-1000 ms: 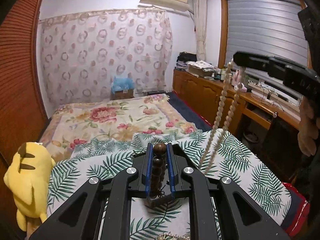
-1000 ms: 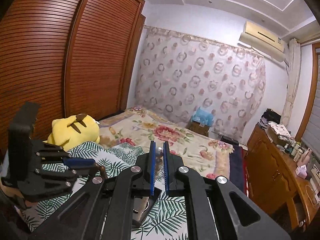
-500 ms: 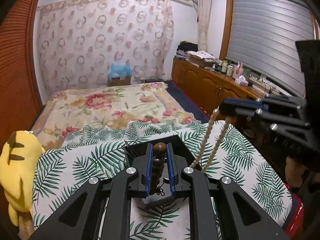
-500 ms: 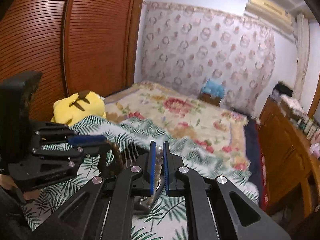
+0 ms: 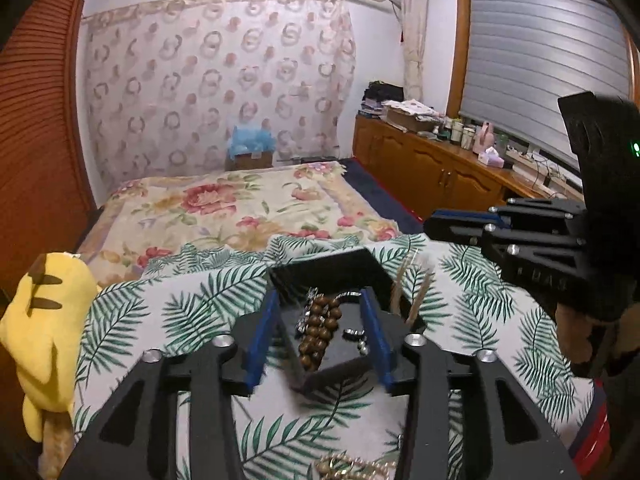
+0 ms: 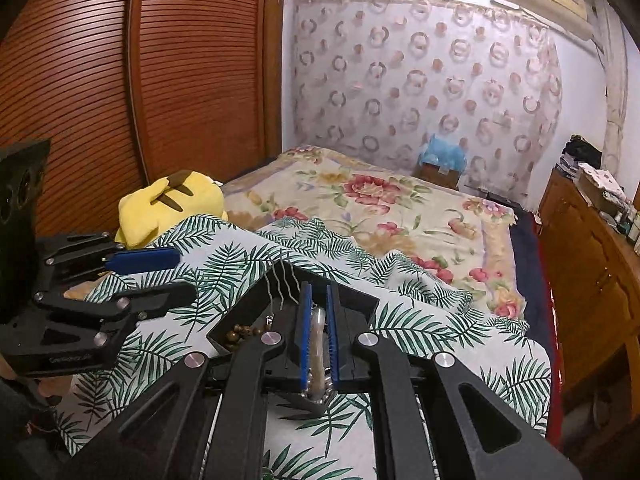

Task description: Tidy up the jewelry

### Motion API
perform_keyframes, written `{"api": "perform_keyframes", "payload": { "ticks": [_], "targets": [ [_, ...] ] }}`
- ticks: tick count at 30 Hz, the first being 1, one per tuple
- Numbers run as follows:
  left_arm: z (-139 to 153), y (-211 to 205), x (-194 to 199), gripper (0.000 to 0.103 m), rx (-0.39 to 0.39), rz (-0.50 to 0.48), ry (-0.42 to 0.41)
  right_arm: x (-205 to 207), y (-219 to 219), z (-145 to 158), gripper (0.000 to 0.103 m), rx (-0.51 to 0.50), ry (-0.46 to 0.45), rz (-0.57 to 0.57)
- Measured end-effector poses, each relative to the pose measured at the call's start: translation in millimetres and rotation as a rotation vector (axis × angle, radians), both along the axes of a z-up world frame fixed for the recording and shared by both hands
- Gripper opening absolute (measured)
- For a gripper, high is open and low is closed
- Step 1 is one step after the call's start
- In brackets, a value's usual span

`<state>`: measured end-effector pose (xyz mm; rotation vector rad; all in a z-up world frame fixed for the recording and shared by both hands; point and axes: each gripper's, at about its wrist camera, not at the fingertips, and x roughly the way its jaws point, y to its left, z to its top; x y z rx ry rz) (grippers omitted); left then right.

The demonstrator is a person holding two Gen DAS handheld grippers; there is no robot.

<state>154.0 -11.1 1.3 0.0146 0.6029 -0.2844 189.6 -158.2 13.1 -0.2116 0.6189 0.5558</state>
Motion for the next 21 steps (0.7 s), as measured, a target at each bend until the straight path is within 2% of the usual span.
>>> {"api": "perform_keyframes", "payload": {
  "ticks": [2, 4, 6, 8, 9, 13, 15, 21],
  "targets": [
    [-3, 4, -7, 0.046, 0.002, 0.001, 0.002, -5, -3, -1, 0.009, 0.007, -0.004, 0.002],
    [-6, 6, -12, 0.055, 0.005, 0.008, 0.009, -9, -8, -1, 0.009, 0.017, -0.005, 0.003],
    [-9, 11, -19, 0.074, 0.008, 0.017, 0.006, -19, -13, -4, 0.009, 0.042, 0.003, 0.006],
    [-16, 15, -27, 0.077, 0.02, 0.028, 0.013, -28, -19, -6, 0.009, 0.057, 0.008, 0.013],
    [-19, 15, -30, 0.083, 0.028, 0.033, 0.017, -34, -19, -9, 0.009, 0.061, 0.01, 0.02],
    [-33, 22, -40, 0.085, 0.032, 0.044, 0.047, -62, -18, -27, 0.012, 0.068, 0.033, 0.046],
    [-40, 23, -43, 0.085, 0.041, 0.042, 0.061, -73, -16, -35, 0.023, 0.082, 0.058, 0.055],
    [-55, 28, -56, 0.085, 0.03, 0.044, 0.087, -101, -6, -56, 0.024, 0.103, 0.109, 0.097]
  ]
}}
